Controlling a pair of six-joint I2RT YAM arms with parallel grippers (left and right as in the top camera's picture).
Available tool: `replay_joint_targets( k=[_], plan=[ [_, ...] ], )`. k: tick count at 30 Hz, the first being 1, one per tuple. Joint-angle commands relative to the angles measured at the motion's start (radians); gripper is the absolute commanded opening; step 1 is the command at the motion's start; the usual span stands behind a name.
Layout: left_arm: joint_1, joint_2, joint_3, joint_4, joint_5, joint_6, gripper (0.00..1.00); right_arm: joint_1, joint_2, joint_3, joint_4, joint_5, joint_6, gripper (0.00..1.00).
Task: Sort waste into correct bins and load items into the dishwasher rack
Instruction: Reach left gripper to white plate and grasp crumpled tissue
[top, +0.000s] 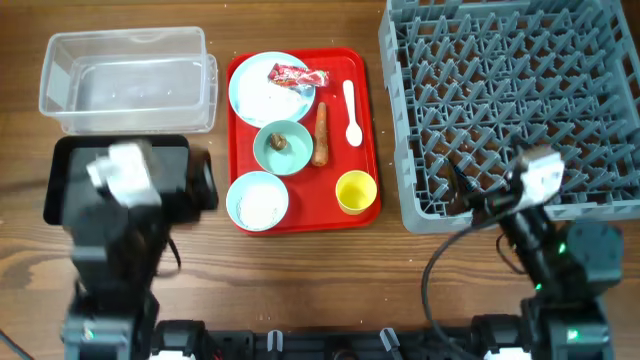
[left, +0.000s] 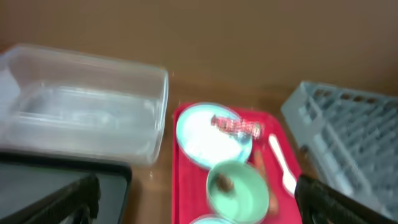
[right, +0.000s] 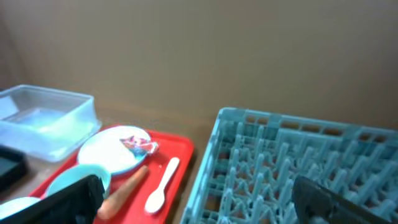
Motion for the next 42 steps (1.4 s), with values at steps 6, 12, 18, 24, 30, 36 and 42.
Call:
replay_joint_targets(
  k=[6,12,18,24,30,36,42],
  plan=[
    [-0.009,0.780,0.871,-0.680,0.036,0.023,1.00,-0.003,0.484,0.552,-0.469,-0.080,0.001,1.00],
    [-0.021,1.051,0.940,-0.669,0.217,-0.037,1.00,-0.003,0.664,0.588,-0.571,-0.128,0.004,1.00],
    [-0.113,1.203,1.122,-0.549,0.050,-0.311,0.99,-0.003,0.698,0.588,-0.620,-0.131,0.001,1.00],
    [-0.201,1.527,1.279,-0.546,-0.128,-0.476,0.95,-0.003,0.698,0.587,-0.647,-0.131,0.001,1.00],
    [-0.244,1.736,1.279,-0.519,-0.197,-0.554,0.99,-0.003,0.698,0.587,-0.682,-0.127,0.001,1.00],
    [-0.245,1.867,1.279,-0.412,-0.191,-0.553,1.00,-0.003,0.698,0.587,-0.686,-0.127,0.001,1.00],
    [-0.250,1.899,1.279,-0.377,-0.191,-0.553,0.07,-0.003,0.698,0.587,-0.685,-0.127,0.000,1.00]
  ],
)
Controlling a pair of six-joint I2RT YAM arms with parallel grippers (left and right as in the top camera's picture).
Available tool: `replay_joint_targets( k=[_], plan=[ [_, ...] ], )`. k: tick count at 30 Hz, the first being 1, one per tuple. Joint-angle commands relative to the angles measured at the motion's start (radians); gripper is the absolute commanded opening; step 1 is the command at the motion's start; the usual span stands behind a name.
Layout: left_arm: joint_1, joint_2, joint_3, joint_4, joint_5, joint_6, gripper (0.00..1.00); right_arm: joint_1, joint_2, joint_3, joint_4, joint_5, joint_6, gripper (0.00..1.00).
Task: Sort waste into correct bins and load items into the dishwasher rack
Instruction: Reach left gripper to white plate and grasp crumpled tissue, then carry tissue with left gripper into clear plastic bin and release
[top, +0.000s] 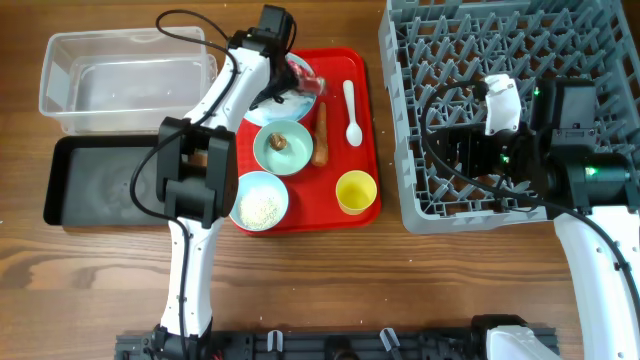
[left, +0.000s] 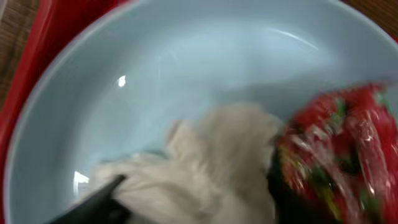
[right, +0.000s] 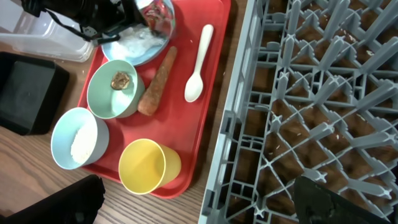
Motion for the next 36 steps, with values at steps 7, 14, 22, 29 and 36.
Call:
replay_joint_targets(
  k=[7,14,22,29,36],
  plan=[
    [0.002,-0.031,0.019,-0.053,0.019,-0.005,0.04,-0.002,0.002,0.019,0.000,0.001,0.001,1.00],
    [0.132,-0.385,0.059,-0.044,-0.005,0.018,0.04,-0.002,0.002,0.019,0.015,0.000,0.002,1.00],
    [0.406,-0.303,0.028,-0.103,-0.108,0.073,0.33,-0.002,0.002,0.019,0.014,0.000,0.003,1.00],
    [0.446,-0.261,0.030,-0.128,-0.108,0.096,0.99,-0.002,0.002,0.019,0.014,0.000,0.003,1.00],
    [0.452,-0.260,0.030,-0.164,-0.153,0.103,0.79,-0.002,0.002,0.019,0.011,0.000,0.003,1.00]
  ],
)
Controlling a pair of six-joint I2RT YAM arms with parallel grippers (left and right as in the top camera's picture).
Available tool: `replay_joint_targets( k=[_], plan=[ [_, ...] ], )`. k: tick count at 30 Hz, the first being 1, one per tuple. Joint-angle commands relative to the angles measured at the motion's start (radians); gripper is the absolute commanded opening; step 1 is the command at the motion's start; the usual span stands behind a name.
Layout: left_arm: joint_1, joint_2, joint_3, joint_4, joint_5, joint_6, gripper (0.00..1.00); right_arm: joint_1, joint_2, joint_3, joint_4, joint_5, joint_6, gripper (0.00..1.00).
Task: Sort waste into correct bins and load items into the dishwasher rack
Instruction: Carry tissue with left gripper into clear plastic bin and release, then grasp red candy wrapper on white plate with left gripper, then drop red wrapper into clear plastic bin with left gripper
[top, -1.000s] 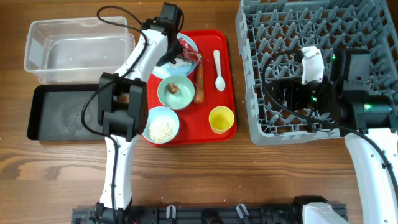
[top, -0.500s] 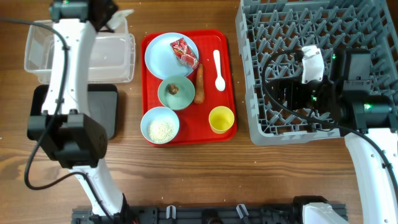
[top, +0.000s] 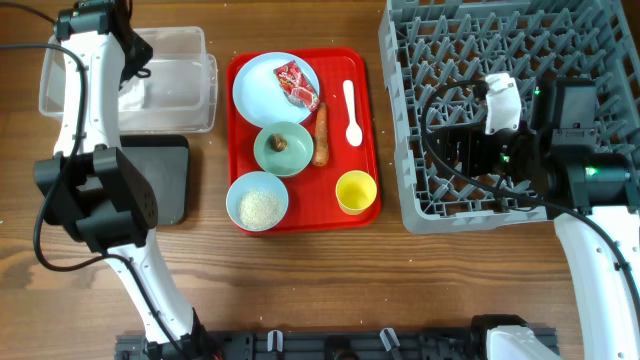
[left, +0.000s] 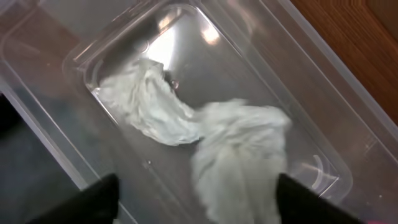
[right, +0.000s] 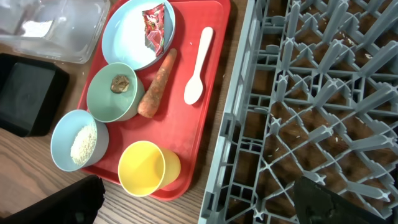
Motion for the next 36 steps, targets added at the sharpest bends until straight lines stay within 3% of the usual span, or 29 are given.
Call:
replay_joint_targets(
  k=[1,2,3,4,5,6,7,9,11,14,17,19,30,31,32,35,36],
  plan=[
    [0.005,-0.013,0.000,-0.006,0.061,0.069,0.31,-0.002,0.002,0.019,0.002,-0.001,0.003,1.00],
    [0.005,-0.013,0.000,-0.010,0.119,0.101,0.09,-0.002,0.002,0.019,0.002,-0.001,0.003,1.00],
    [0.005,-0.013,0.000,-0.013,0.129,0.100,0.04,-0.002,0.002,0.019,0.002,-0.001,0.003,1.00],
    [0.005,-0.013,0.000,-0.014,0.140,0.098,0.24,-0.002,0.002,0.019,0.002,-0.001,0.003,1.00],
    [0.003,-0.013,0.000,-0.012,0.175,0.100,0.56,-0.002,0.002,0.019,0.002,-0.001,0.003,1.00],
    [0.000,-0.017,0.000,-0.012,0.236,0.111,0.68,-0.002,0.002,0.019,0.002,-0.001,0.003,1.00],
    [-0.011,-0.030,0.001,-0.010,0.346,0.111,0.74,-0.002,0.002,0.019,0.004,-0.001,0.002,1.00],
    [-0.051,-0.056,0.001,0.008,0.450,0.157,0.74,-0.002,0.002,0.019,0.005,-0.001,0.003,1.00],
    [-0.154,-0.065,0.001,0.023,0.447,0.163,0.75,-0.002,0.002,0.019,0.004,-0.001,0.003,1.00],
    [-0.336,-0.018,0.001,0.095,0.306,0.154,0.84,-0.002,0.002,0.019,0.000,-0.001,0.003,1.00],
    [-0.451,0.070,0.001,0.167,0.201,0.066,0.88,-0.002,0.002,0.019,-0.011,-0.001,0.002,1.00],
    [-0.475,0.129,0.001,0.208,0.202,0.018,0.89,-0.002,0.002,0.019,-0.021,-0.001,0.002,1.00],
    [-0.485,0.302,0.001,0.282,0.208,0.020,0.91,-0.002,0.002,0.019,-0.039,0.000,0.000,1.00],
    [-0.486,0.311,0.001,0.281,0.208,0.020,0.90,-0.002,0.002,0.019,-0.039,0.000,0.000,1.00],
    [-0.485,0.314,0.001,0.273,0.208,0.020,0.82,-0.002,0.002,0.019,-0.039,0.000,0.000,1.00],
    [-0.485,0.314,0.001,0.236,0.208,0.020,0.39,-0.002,0.002,0.019,-0.039,0.005,0.000,1.00],
    [-0.485,0.314,0.001,0.210,0.208,0.020,0.30,-0.002,0.002,0.019,-0.039,0.011,0.000,1.00]
  ],
)
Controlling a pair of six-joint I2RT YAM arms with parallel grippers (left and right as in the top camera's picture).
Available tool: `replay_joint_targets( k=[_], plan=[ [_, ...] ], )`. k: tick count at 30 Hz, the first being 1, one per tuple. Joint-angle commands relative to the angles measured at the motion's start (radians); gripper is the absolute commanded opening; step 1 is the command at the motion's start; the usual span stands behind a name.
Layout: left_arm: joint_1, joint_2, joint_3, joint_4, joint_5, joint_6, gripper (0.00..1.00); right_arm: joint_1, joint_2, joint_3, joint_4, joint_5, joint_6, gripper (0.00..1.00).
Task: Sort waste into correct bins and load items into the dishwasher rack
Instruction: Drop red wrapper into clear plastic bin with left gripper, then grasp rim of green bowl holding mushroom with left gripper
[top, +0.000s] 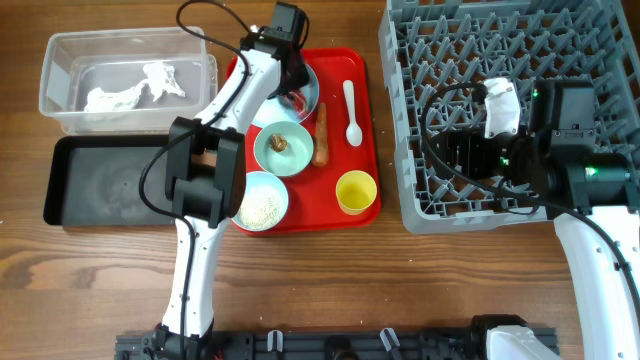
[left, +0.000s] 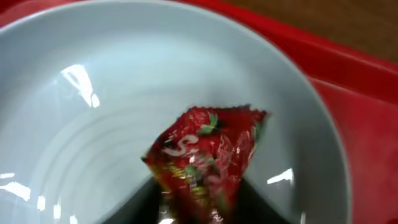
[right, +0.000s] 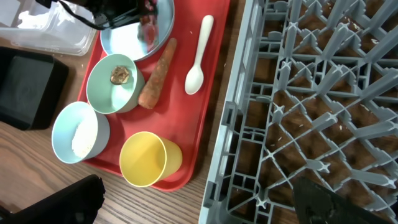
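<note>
A red snack wrapper (left: 205, 155) stands on edge in the pale blue plate (left: 93, 124) at the back of the red tray (top: 365, 130). My left gripper (left: 202, 205) is down in that plate, its dark fingers pressed against both sides of the wrapper. A white tissue (top: 130, 88) lies in the clear bin (top: 60, 60). My right gripper (right: 199, 199) hangs open over the front left corner of the grey dishwasher rack (top: 520, 60), holding nothing.
On the tray are a green bowl with a brown scrap (top: 281, 146), a carrot (top: 320, 135), a white spoon (top: 351, 112), a yellow cup (top: 355, 191) and a blue bowl of rice (top: 260, 200). A black tray (top: 100, 180) lies in front of the clear bin.
My left gripper was over the clear bin with the tissue below it; now it is at the plate, shut on the red wrapper. The tissue stays in the bin. The right arm has barely shifted.
First both arms were low at the table's front, with tissue and wrapper on the plate. Then my left gripper was at the tissue on the plate and my right arm over the rack. Then the tissue was in the clear bin. Now the left gripper grips the wrapper.
</note>
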Motion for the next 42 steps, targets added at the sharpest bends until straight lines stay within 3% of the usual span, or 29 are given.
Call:
replay_joint_targets(
  k=[1,3,7,11,14,18,19,20,21,22,27,28,29,32,33,34,38,42],
  plan=[
    [-0.001,0.043,0.001,-0.078,0.005,-0.009,0.20,-0.002,0.002,0.019,-0.001,0.011,0.000,1.00],
    [-0.001,0.042,0.001,-0.119,0.005,-0.007,0.04,-0.002,0.002,0.019,0.000,0.011,0.000,1.00],
    [0.010,-0.006,0.001,-0.133,0.005,0.002,0.04,-0.002,0.002,0.019,0.000,0.011,0.000,1.00],
    [0.057,-0.186,0.011,-0.132,0.005,0.002,0.04,-0.002,0.002,0.019,0.003,0.011,0.000,1.00],
    [0.166,-0.363,0.011,-0.203,0.005,0.002,0.04,-0.002,0.002,0.019,0.004,0.010,0.000,1.00],
    [0.355,-0.404,0.005,-0.272,-0.017,0.042,0.04,-0.002,0.002,0.019,0.006,0.011,0.000,1.00],
    [0.395,-0.387,0.000,-0.272,-0.017,0.055,0.09,-0.002,0.002,0.019,0.008,0.010,0.000,1.00],
    [0.425,-0.363,0.000,-0.269,-0.017,0.054,0.38,-0.002,0.002,0.019,0.010,0.010,0.001,1.00],
    [0.453,-0.332,0.000,-0.264,-0.017,0.055,0.81,-0.002,0.002,0.019,0.012,0.010,0.003,1.00],
    [0.474,-0.301,0.000,-0.262,-0.017,0.055,0.99,-0.002,0.002,0.019,0.012,0.010,0.003,1.00],
    [0.479,-0.296,0.001,-0.262,0.007,0.120,0.99,-0.002,0.002,0.019,0.012,0.010,0.002,1.00],
    [0.476,-0.312,0.001,-0.278,0.064,0.154,0.92,-0.002,0.002,0.019,0.014,0.010,0.002,1.00],
    [0.462,-0.354,0.001,-0.307,0.124,0.175,0.75,-0.002,0.002,0.019,0.019,0.011,0.000,1.00],
    [0.344,-0.476,0.001,-0.400,0.163,0.186,0.78,-0.002,0.002,0.019,0.025,0.010,0.000,1.00],
    [0.297,-0.488,0.001,-0.442,0.163,0.186,0.85,-0.002,0.002,0.019,0.027,0.010,0.001,1.00],
    [0.207,-0.484,-0.003,-0.510,0.156,0.182,1.00,-0.002,0.002,0.019,0.030,0.010,0.000,1.00],
    [-0.009,-0.476,-0.187,-0.499,0.110,0.183,1.00,-0.002,0.002,0.019,0.029,0.011,0.000,1.00],
    [-0.114,-0.476,-0.385,-0.391,0.107,0.263,0.95,-0.002,0.002,0.019,0.029,0.010,0.001,1.00]
  ],
)
